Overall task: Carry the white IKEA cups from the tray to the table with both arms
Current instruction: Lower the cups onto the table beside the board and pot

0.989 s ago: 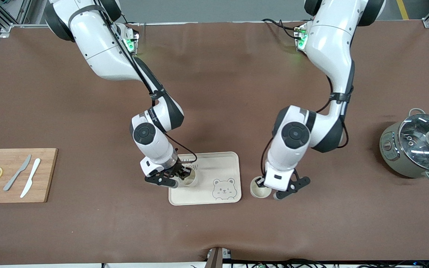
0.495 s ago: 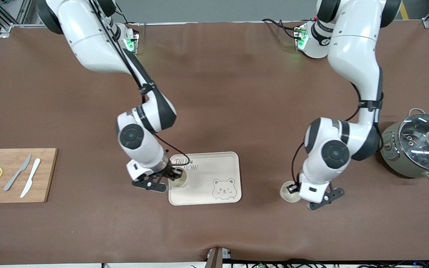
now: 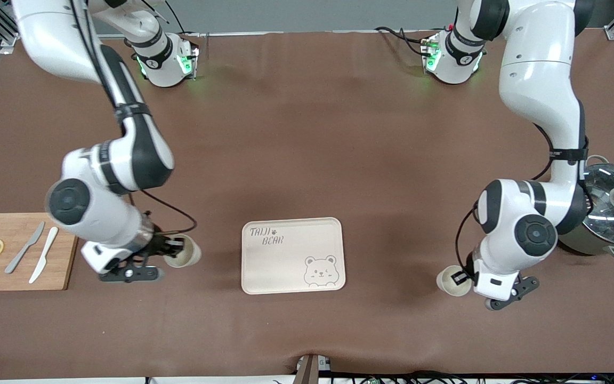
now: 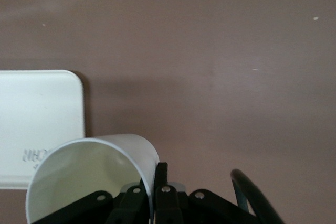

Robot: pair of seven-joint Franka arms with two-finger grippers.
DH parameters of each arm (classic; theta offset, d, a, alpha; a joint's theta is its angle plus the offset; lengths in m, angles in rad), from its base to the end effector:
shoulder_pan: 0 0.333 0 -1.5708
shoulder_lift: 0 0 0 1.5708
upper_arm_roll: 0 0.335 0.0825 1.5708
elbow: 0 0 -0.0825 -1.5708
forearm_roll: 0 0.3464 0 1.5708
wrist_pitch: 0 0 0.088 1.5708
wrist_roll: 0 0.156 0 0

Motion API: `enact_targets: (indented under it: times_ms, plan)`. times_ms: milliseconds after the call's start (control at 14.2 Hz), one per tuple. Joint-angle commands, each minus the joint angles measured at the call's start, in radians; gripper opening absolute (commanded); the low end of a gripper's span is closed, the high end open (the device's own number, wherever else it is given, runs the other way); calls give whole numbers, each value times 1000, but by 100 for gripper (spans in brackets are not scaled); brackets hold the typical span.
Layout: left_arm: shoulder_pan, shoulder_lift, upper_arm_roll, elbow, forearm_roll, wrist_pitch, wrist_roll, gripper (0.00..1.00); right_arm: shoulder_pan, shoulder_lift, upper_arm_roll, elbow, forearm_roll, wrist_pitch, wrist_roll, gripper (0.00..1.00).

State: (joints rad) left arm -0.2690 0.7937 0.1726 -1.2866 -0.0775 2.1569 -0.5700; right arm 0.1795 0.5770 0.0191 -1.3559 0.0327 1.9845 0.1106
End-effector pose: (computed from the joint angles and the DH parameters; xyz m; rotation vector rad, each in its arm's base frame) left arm 0.7318 -0.1070 0.2688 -3.0340 -0.7065 -0.1569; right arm 0.6870 0.1392 0.3721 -3.0907 -0.1117 -0.0693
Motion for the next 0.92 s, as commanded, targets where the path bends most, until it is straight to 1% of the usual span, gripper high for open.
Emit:
enact_targets:
  times_ms: [0, 141, 283, 424, 636, 707, 848]
  plan:
    - [42, -10, -5, -19, -4, -9, 106, 0, -83, -63, 21, -74, -11, -13, -164, 0]
    - [71, -5, -7, -22, -5, -9, 165, 0, -147, -63, 22, -81, -10, -15, -289, 0]
    - [79, 2, -8, -28, -5, -8, 180, 0, -213, -57, 22, -109, -1, 3, -428, 0]
    - [80, 16, -8, -30, -5, -8, 180, 0, -259, -49, 22, -115, 1, 28, -523, 0]
    - [85, 30, -8, -30, -10, -6, 180, 0, -291, -22, 24, -124, 1, 69, -591, 0]
    - [89, 35, -8, -30, -11, -6, 182, 0, -290, -16, 22, -144, 1, 101, -591, 0]
    - [96, 38, -10, -30, -14, -6, 182, 0, -288, -8, 22, -213, 1, 209, -591, 0]
